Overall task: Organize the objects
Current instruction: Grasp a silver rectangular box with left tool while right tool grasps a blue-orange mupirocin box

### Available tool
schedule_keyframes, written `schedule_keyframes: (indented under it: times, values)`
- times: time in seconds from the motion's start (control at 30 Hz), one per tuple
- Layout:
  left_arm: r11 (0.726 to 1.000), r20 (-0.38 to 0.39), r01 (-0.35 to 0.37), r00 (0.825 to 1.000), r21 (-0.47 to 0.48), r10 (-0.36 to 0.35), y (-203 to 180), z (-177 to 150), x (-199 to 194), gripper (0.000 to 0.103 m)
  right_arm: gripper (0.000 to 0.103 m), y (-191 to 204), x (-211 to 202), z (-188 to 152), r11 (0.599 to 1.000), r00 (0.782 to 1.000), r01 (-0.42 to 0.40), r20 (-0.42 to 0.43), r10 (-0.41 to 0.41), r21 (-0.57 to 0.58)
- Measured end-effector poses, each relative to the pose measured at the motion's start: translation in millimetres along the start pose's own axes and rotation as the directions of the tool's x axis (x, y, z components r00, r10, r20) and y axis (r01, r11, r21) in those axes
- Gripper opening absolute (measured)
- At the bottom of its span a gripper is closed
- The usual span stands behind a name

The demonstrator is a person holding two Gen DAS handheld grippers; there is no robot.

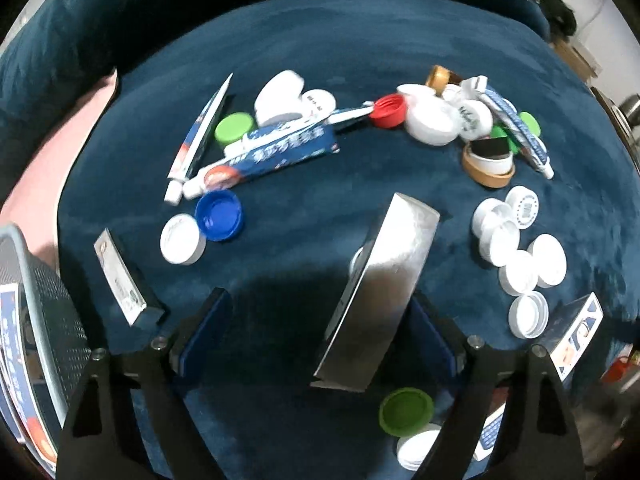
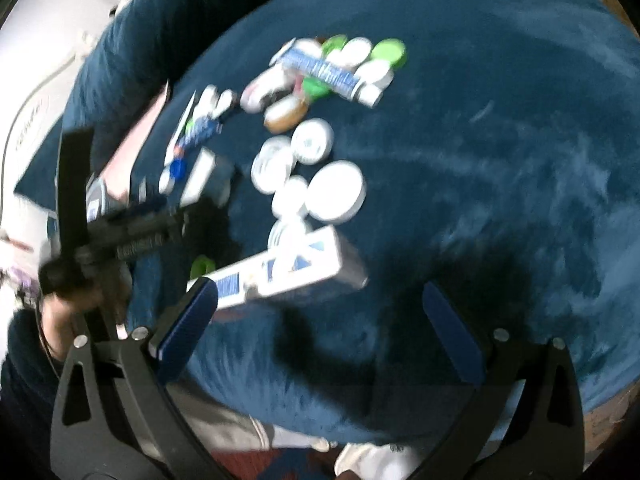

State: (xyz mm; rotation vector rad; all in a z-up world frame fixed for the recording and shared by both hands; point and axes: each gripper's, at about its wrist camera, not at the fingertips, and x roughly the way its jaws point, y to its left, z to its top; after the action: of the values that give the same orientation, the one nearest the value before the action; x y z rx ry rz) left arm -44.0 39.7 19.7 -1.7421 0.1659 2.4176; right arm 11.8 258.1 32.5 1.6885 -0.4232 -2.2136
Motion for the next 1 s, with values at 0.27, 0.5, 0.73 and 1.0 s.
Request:
schedule_keyframes:
  times: [0.27, 0.5, 0.73, 1.0]
  values:
    - [0.997, 0.025, -0.036, 0.999, -0.065, 0.038, 23, -12, -14, 0.09, 0.103, 13, 31, 3, 0.953, 0.951, -0.292, -0.079, 0.298, 0.077]
    - [0.989, 0.038, -0.011, 0.999, -0.15, 0.017, 50, -31, -27, 0.091, 0.103, 9, 19, 37, 0.889, 0.895, -0.443, 0.121, 0.43, 0.118]
    - [0.994, 0.049, 0.007, 0.999, -0.109, -0.002, 47, -20, -23, 0.091, 0.103, 17, 38, 4, 0.944, 0.957, -0.286, -0.001, 0.29, 0.161]
    - [0.995, 0.034, 0.0, 0.999, -0.099, 0.003, 44, -19, -15, 0.091, 0.103, 22, 64, 7, 0.907, 0.97, -0.234, 0.015, 0.244, 0.352]
